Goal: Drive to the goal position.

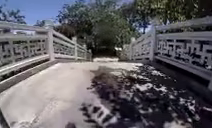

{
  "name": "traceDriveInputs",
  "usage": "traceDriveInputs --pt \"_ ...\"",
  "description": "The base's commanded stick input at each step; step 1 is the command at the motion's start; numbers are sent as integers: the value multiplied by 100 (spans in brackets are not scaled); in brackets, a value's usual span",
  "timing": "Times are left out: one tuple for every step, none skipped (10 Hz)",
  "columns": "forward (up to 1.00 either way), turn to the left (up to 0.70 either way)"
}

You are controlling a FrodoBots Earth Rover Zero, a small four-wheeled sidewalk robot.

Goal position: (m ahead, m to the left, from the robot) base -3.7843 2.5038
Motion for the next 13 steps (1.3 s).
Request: traceDriveInputs --pt "45 0" --pt "45 0" --pt "45 0" --pt "45 0" --pt "45 0" --pt "45 0" --pt "45 0" --pt "45 0" --pt "45 0" --pt "45 0" --pt "45 0" --pt "45 0" --pt "45 0"
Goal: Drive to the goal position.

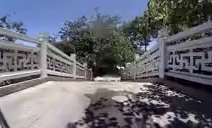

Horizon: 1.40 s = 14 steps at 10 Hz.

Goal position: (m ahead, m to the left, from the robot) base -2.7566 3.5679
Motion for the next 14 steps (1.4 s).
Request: traceDriveInputs --pt "45 0" --pt "45 0" --pt "45 0" --pt "45 0" --pt "45 0" --pt "45 0" --pt "45 0" --pt "45 0" --pt "45 0" --pt "45 0" --pt "45 0" --pt "45 0" --pt "45 0" --pt "45 0"
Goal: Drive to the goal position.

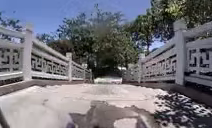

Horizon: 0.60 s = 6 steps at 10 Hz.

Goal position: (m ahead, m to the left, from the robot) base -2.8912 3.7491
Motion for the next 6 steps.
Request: traceDriveInputs --pt "45 0" --pt "45 0" --pt "45 0" --pt "45 0" --pt "45 0" --pt "45 0"
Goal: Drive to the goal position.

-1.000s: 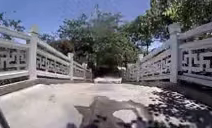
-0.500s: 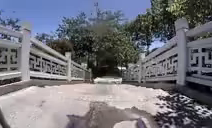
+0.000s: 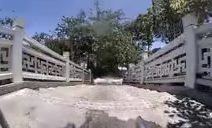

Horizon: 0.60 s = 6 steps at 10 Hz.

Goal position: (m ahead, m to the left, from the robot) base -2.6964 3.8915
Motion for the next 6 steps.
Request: traceDriveInputs --pt "45 0" --pt "45 0" --pt "45 0" --pt "45 0" --pt "45 0" --pt "45 0"
